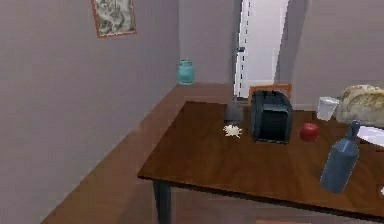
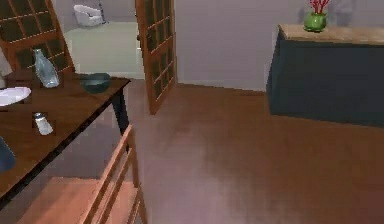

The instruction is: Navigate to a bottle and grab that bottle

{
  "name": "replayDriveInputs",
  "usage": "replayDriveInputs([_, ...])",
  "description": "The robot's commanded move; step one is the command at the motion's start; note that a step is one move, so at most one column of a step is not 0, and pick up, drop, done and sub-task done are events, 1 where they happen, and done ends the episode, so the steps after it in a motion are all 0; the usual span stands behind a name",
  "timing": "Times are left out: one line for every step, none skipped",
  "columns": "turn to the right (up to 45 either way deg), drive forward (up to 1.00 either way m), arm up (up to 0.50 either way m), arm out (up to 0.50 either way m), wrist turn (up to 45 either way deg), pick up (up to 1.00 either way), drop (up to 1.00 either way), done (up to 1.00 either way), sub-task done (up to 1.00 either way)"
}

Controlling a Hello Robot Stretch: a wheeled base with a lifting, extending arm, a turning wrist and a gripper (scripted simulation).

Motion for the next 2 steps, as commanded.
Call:
replayDriveInputs([3.0, 0.00, 0.00, 0.00, 0.0, 0.00, 0.00, 0.00, 0.00])
replayDriveInputs([0.0, 0.40, 0.00, 0.00, 0.0, 0.00, 0.00, 0.00, 0.00])
